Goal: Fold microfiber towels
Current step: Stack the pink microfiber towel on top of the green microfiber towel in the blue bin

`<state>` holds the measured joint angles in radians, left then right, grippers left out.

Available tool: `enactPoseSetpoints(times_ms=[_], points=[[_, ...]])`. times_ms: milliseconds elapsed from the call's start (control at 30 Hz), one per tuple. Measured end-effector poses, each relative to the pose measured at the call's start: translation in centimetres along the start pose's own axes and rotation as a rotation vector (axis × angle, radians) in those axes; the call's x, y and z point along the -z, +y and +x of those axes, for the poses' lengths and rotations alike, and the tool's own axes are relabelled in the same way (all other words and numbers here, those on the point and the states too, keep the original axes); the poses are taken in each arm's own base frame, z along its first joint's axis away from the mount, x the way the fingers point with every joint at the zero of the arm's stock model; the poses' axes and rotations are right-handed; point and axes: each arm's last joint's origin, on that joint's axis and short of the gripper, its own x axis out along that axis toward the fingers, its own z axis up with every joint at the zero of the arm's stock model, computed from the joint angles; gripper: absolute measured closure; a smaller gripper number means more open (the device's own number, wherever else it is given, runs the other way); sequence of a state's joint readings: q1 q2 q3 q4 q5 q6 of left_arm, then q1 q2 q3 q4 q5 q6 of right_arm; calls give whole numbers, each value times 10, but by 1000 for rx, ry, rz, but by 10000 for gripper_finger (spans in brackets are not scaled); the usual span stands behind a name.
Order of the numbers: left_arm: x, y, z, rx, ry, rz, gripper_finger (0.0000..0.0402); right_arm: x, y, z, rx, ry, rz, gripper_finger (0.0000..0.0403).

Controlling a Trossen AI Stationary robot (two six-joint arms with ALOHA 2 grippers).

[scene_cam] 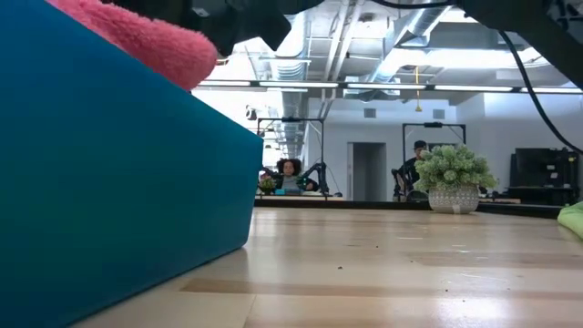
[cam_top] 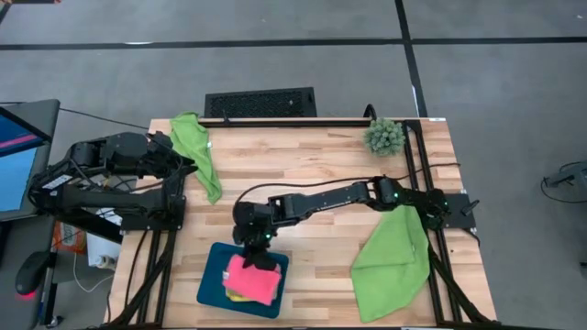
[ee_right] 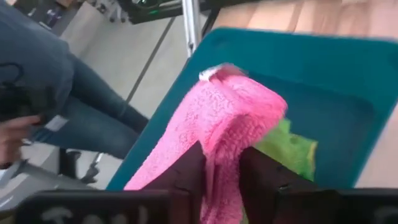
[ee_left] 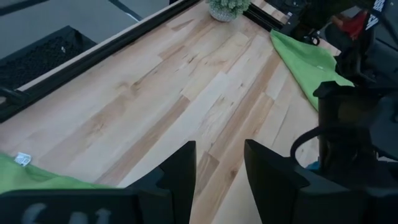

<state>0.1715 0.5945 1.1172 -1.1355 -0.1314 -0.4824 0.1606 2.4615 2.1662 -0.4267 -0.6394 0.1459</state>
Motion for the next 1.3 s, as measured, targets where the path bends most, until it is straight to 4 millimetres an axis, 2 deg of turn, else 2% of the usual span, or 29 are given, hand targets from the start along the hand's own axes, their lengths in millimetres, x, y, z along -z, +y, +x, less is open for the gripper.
enactPoseSetpoints(times_ms=[200,367,467,567,633,733,867,1067,1233,1300], points=[[0,0,0,-14,-7,1,274,-4,0,1,66,-44,-43,224],[0,0,0,-14,-7,1,274,-11,1,-1,39,-102,34,171],[0,0,0,-13,-6,-2,274,-23,13,-13,18,-147,37,169],[0,-1,0,19,8,-26,274,-41,40,-35,-2,-199,-24,185],[1,-3,4,77,27,-39,274,-44,59,-41,-21,-186,-57,200],[6,-7,18,188,30,-60,274,-30,80,-26,-39,-82,-82,222],[23,-12,50,335,45,-109,288,-7,98,-10,24,78,-76,252],[61,-15,94,429,134,-151,344,27,80,10,195,169,-22,288],[68,-17,102,452,139,-170,375,58,59,18,261,253,77,298],[67,-17,101,450,124,-171,382,63,55,19,283,251,77,300]])
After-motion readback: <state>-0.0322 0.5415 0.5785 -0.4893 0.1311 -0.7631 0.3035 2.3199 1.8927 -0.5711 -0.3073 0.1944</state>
